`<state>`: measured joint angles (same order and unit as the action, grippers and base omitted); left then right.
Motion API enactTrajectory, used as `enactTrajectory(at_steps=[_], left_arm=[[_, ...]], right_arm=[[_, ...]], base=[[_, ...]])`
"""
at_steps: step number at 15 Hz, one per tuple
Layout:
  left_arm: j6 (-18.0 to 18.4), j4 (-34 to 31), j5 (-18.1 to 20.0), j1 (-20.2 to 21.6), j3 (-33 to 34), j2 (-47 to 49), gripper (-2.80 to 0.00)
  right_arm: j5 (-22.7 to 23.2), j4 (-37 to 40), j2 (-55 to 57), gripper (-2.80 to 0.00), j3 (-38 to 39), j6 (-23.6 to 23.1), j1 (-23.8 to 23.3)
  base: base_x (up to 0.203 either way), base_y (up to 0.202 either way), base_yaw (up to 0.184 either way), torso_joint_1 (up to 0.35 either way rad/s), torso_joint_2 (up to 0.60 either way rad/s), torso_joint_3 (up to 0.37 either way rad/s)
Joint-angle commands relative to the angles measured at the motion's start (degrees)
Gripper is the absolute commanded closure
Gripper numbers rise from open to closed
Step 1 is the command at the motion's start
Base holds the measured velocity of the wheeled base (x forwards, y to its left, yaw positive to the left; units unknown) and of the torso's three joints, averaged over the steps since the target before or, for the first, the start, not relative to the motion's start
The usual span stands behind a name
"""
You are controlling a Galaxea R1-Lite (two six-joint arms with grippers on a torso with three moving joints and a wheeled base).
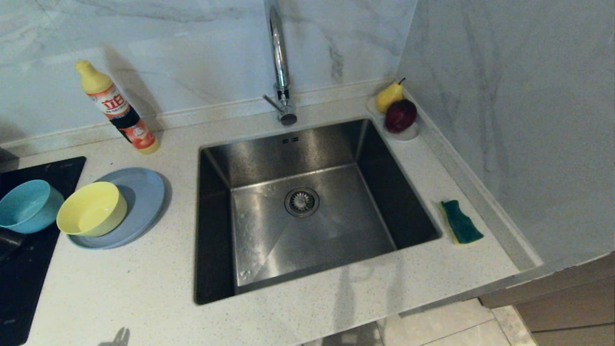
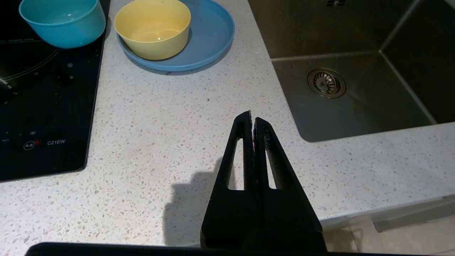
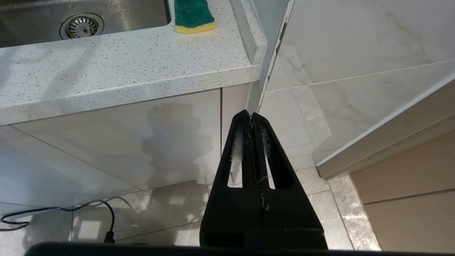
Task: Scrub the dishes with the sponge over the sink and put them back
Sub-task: Turn on the faucet
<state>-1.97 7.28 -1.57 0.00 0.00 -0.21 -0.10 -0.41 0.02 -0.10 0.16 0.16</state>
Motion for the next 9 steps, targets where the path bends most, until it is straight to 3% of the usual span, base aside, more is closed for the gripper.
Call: enactTrajectory(at_steps=[1,9], left_arm=[[0.0,0.1,0.0,0.0,2.3,0.2,0.0],[0.7,-0.2,-0.5,0.0,2.3,0.2,0.0]], right_arm=[[0.0,0.0,-0.1,0.0,0.0,0.0,0.0],[0.0,0.0,-0.1,0.0,0.0,0.0,0.0]], base=[[0.0,0.0,0.0,0.0,0.0,0.0],[0.0,0.0,0.0,0.0,0.0,0.0]])
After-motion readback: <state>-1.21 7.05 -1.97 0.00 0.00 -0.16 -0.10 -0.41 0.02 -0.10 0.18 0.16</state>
